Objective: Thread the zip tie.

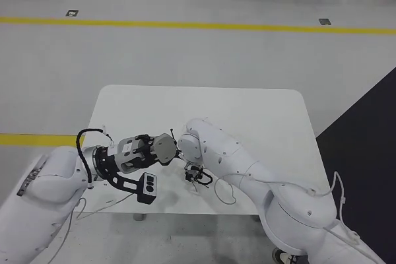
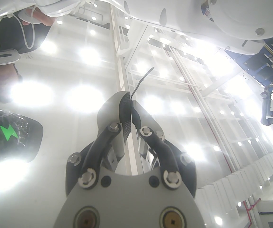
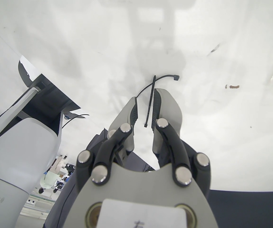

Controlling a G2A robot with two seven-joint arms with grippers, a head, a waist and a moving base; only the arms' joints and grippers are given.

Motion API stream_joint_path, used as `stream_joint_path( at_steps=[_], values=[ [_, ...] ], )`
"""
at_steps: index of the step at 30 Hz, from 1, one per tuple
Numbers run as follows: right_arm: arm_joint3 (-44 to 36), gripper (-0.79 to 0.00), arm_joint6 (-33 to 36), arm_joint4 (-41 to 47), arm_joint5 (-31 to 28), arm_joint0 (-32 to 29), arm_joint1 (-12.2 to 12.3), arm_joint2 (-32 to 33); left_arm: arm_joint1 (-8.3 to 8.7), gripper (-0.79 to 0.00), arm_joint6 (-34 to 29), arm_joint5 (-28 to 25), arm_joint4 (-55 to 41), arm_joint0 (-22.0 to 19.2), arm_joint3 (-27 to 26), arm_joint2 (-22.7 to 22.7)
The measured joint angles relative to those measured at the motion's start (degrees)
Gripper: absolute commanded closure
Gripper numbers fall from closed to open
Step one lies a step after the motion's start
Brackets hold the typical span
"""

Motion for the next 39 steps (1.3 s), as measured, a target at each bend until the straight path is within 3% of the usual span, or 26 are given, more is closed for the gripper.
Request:
stream_joint_path(
  at_steps=[35, 37, 39],
  values=[
    [4.6, -0.105, -0.6, -3.5, -1.7, -0.3, -2.8, 2.2, 0.0, 0.0, 0.0, 0.0, 0.0, 0.0, 0.0, 0.0],
    [4.9, -0.092, -0.6, -3.4, -1.9, -0.3, -3.0, 2.4, 0.0, 0.0, 0.0, 0.0, 0.0, 0.0, 0.0, 0.0],
    [5.2, 0.0, -0.6, -3.6, -2.0, -0.2, -3.1, 2.6, 0.0, 0.0, 0.0, 0.0, 0.0, 0.0, 0.0, 0.0]
  ],
)
